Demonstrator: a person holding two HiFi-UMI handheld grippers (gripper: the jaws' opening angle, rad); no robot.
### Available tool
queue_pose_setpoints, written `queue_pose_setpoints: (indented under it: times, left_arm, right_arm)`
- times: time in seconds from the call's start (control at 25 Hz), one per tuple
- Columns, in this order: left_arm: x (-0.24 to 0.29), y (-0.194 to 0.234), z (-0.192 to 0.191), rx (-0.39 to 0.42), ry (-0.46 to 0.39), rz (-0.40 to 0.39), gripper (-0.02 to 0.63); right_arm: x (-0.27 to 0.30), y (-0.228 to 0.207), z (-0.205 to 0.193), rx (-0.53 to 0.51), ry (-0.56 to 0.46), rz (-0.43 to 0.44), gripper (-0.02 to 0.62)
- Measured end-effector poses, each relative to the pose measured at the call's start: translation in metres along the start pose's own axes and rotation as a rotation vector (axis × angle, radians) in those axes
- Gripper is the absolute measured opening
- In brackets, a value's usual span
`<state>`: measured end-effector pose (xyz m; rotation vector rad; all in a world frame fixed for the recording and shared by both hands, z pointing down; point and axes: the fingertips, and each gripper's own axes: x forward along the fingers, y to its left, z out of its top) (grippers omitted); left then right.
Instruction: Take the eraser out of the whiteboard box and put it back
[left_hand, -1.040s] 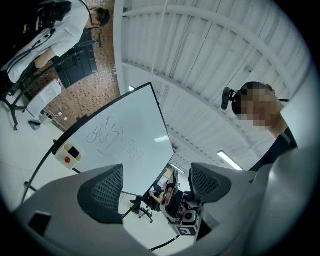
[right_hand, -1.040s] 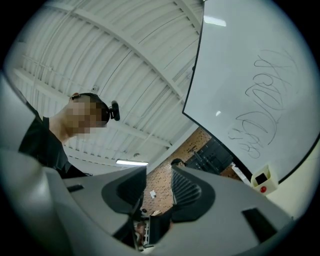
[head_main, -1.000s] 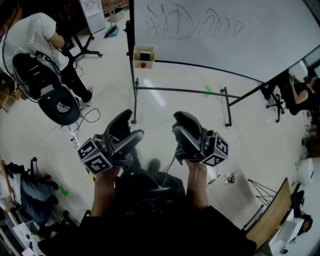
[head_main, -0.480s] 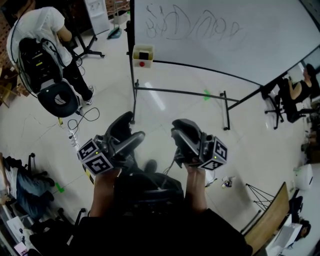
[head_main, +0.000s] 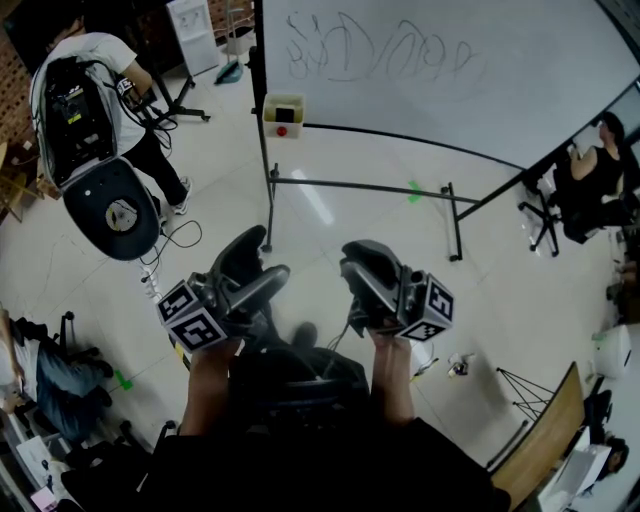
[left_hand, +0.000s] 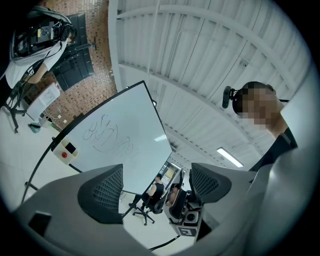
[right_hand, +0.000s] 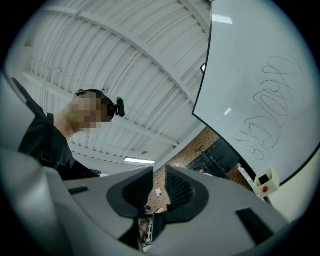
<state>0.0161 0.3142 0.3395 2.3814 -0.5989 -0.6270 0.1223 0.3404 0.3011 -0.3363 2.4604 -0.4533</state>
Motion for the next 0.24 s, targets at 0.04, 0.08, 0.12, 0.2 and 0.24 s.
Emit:
queue_pose_setpoints:
  times: [0.04, 0.08, 0.12, 0.2, 0.24]
  left_arm:
    - [0.0009, -0.0001, -0.0003, 0.000, 0.001, -0.002, 0.426]
    - [0.0016, -0.0005, -0.0006, -0.001, 0.002, -0.004, 0.426]
    - [0.0020, -0.0011, -0.0011, -0.001, 0.002, -0.005, 0.426]
    - [0.0022, -0.0022, -0.0022, 0.000, 0.003, -0.006, 0.426]
    - [0.0022, -0.0029, -0.0029, 0.000, 0.004, -0.007, 0.426]
  right_arm:
    - [-0.0007, -0.0003, -0.0001, 0.000, 0.001, -0.002, 0.094]
    - [-0.0015, -0.0003, -0.0003, -0.001, 0.002, -0.003, 0.094]
    - [-0.0023, -0.0002, -0.0005, -0.002, 0.003, -0.005, 0.094]
    - [-0.0036, 0.0006, -0.0004, -0.004, 0.004, -0.006, 0.094]
    - [-0.0042, 0.0010, -0.0003, -0.005, 0.005, -0.007, 0.094]
